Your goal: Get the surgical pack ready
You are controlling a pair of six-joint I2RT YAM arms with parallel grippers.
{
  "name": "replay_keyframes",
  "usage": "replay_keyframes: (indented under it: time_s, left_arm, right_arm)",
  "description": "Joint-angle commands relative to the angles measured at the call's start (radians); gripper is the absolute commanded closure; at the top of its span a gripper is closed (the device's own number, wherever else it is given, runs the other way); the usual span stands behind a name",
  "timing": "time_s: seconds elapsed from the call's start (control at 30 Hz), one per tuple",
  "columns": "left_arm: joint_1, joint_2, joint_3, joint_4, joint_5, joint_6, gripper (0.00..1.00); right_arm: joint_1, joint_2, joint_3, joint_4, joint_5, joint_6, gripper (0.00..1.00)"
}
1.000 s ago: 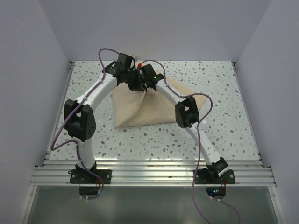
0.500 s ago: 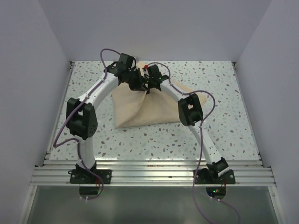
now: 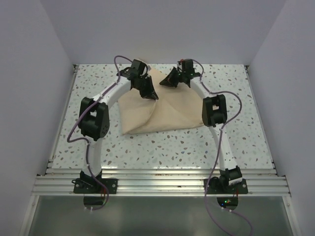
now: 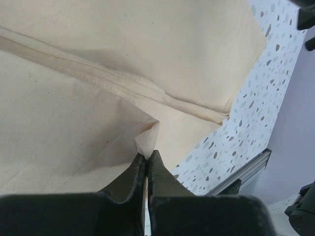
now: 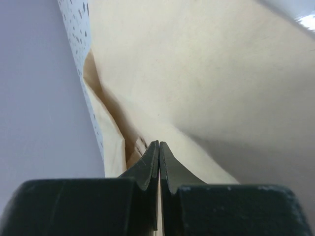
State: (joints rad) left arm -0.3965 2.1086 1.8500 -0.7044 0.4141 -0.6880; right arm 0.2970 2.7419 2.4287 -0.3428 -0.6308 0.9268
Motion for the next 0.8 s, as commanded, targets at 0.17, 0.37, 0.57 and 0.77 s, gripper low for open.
replay_keyframes:
  time_s: [0.17, 0.37, 0.57, 0.77]
  left_arm:
    - [-0.057, 0.045, 0.058, 0.043, 0.083, 0.021, 1.00]
    - [-0.067, 0.086, 0.067, 0.026, 0.097, 0.031, 0.97]
    - [-0.067, 0.120, 0.129, -0.012, 0.080, 0.071, 0.63]
    - [-0.065, 0.007, 0.100, -0.003, 0.020, 0.120, 0.46]
  right_arm:
    - [-0.048, -0.174, -0.040, -0.123, 0.042, -0.103, 1.00]
    - [-0.061, -0.212, -0.085, -0.173, 0.062, -0.172, 1.00]
    - [-0.075, -0.252, -0.083, -0.252, 0.086, -0.239, 1.00]
    - [-0.101, -0.335, -0.149, -0.378, 0.146, -0.335, 1.00]
